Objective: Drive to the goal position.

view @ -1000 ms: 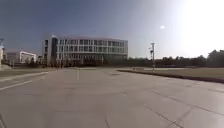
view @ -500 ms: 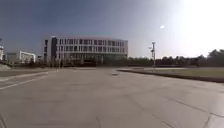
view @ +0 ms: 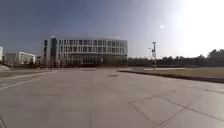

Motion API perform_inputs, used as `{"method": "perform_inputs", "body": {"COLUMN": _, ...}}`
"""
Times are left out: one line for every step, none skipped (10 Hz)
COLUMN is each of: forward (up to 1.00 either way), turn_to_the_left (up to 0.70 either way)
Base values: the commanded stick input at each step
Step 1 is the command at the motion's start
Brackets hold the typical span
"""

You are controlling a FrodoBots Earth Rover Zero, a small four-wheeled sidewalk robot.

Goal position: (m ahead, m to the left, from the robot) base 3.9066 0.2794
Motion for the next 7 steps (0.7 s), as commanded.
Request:
{"method": "perform_inputs", "body": {"forward": 0.70, "turn_to_the_left": 0.00}}
{"method": "perform_inputs", "body": {"forward": 0.70, "turn_to_the_left": 0.00}}
{"method": "perform_inputs", "body": {"forward": 0.70, "turn_to_the_left": 0.00}}
{"method": "perform_inputs", "body": {"forward": 0.70, "turn_to_the_left": 0.00}}
{"method": "perform_inputs", "body": {"forward": 0.70, "turn_to_the_left": 0.00}}
{"method": "perform_inputs", "body": {"forward": 0.70, "turn_to_the_left": 0.00}}
{"method": "perform_inputs", "body": {"forward": 0.70, "turn_to_the_left": 0.00}}
